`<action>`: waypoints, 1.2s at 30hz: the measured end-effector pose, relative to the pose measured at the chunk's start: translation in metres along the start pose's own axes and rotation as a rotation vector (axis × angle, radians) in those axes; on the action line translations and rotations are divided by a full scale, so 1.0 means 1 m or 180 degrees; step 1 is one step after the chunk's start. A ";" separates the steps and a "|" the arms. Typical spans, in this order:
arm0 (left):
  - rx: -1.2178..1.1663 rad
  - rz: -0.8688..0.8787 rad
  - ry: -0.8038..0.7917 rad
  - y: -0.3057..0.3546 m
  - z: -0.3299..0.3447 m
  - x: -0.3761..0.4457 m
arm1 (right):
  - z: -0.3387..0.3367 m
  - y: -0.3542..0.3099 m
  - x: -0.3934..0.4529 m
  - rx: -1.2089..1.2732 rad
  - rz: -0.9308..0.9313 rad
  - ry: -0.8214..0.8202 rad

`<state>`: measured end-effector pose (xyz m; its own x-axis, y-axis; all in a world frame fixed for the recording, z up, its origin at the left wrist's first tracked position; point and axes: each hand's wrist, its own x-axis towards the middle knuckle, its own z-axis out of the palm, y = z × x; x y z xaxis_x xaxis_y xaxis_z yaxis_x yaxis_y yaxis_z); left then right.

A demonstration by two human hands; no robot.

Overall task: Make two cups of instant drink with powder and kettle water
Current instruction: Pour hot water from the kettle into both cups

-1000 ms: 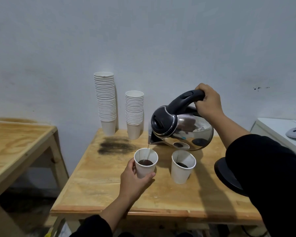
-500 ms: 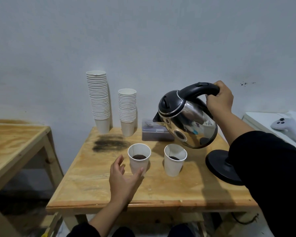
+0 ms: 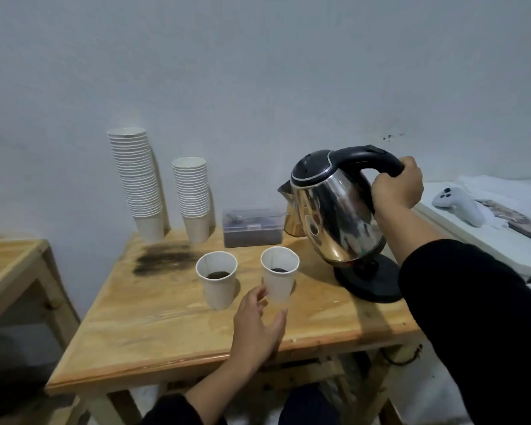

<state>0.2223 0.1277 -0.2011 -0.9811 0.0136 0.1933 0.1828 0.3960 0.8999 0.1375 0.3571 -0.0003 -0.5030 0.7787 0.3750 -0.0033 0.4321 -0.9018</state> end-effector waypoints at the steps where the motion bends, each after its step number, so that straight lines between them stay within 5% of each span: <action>1: 0.0013 -0.0039 0.0072 0.004 0.008 0.004 | -0.007 0.007 0.003 -0.0034 0.0081 0.0082; 6: -0.0007 -0.0340 0.0541 0.013 0.027 0.021 | -0.029 0.035 0.010 -0.0146 0.0552 0.0356; 12: 0.0022 -0.0314 0.0540 0.012 0.034 0.039 | -0.051 0.064 0.016 0.0050 0.1127 0.0676; 36: -0.0066 -0.0306 0.0484 0.008 0.044 0.043 | -0.050 0.102 0.005 0.0789 0.1734 0.1173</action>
<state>0.1783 0.1717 -0.2028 -0.9733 -0.1629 0.1615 0.0916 0.3696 0.9247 0.1779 0.4282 -0.0799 -0.1634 0.9773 -0.1352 -0.0531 -0.1455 -0.9879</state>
